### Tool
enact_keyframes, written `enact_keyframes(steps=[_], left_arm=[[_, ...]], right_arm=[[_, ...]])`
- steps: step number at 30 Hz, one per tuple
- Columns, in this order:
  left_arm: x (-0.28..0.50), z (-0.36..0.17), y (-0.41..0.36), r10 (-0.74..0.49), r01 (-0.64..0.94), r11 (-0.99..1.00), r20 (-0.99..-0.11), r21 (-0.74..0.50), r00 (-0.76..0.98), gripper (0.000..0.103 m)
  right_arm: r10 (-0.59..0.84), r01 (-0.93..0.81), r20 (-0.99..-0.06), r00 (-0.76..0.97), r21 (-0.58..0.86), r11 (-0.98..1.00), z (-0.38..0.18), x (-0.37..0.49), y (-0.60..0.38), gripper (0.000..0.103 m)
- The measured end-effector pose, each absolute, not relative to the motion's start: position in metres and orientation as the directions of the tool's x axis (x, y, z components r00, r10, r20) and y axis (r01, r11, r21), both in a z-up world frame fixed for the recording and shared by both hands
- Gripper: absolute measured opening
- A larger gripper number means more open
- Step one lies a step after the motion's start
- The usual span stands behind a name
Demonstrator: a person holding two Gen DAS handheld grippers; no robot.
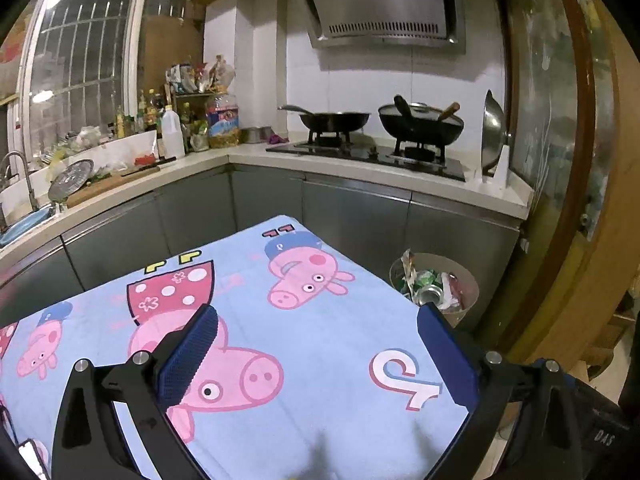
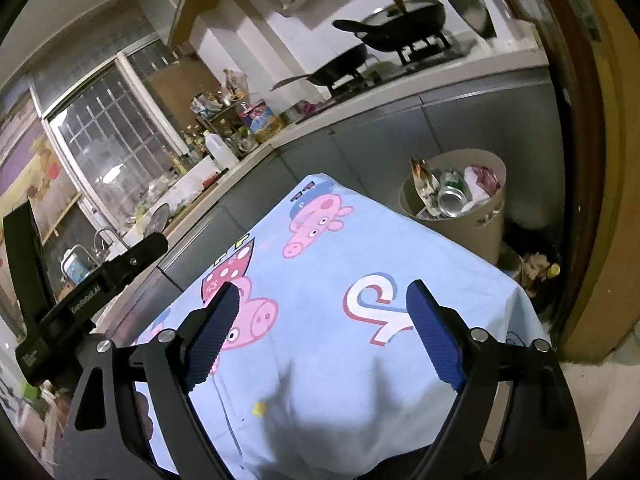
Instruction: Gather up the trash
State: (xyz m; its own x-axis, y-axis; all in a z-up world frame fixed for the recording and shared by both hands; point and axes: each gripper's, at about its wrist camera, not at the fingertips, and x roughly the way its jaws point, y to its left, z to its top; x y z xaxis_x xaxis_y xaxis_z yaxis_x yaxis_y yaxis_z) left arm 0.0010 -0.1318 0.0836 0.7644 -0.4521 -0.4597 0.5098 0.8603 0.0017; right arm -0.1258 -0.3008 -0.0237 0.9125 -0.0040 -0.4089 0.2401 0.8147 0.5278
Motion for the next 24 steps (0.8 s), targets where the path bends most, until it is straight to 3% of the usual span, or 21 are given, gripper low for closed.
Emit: enact_keyframes(steps=[4, 9, 24], left_arm=[[-0.005, 0.087, -0.125, -0.452, 0.506, 0.863, -0.444, 0.003, 0.773, 0.099], [-0.010, 0.091, -0.119, -0.453, 0.504, 0.864, -0.430, 0.004, 0.781, 0.099], [-0.014, 0.094, -0.119, -0.439, 0.486, 0.874, -0.412, 0.011, 0.799, 0.099]], right_arm=[[-0.017, 0.233, -0.396, 0.918, 0.505, 0.831, -0.016, -0.128, -0.290, 0.086], [-0.084, 0.268, -0.375, 0.923, 0.472, 0.840, -0.009, -0.133, -0.280, 0.097], [-0.170, 0.309, -0.320, 0.932, 0.456, 0.834, -0.007, -0.139, -0.270, 0.097]])
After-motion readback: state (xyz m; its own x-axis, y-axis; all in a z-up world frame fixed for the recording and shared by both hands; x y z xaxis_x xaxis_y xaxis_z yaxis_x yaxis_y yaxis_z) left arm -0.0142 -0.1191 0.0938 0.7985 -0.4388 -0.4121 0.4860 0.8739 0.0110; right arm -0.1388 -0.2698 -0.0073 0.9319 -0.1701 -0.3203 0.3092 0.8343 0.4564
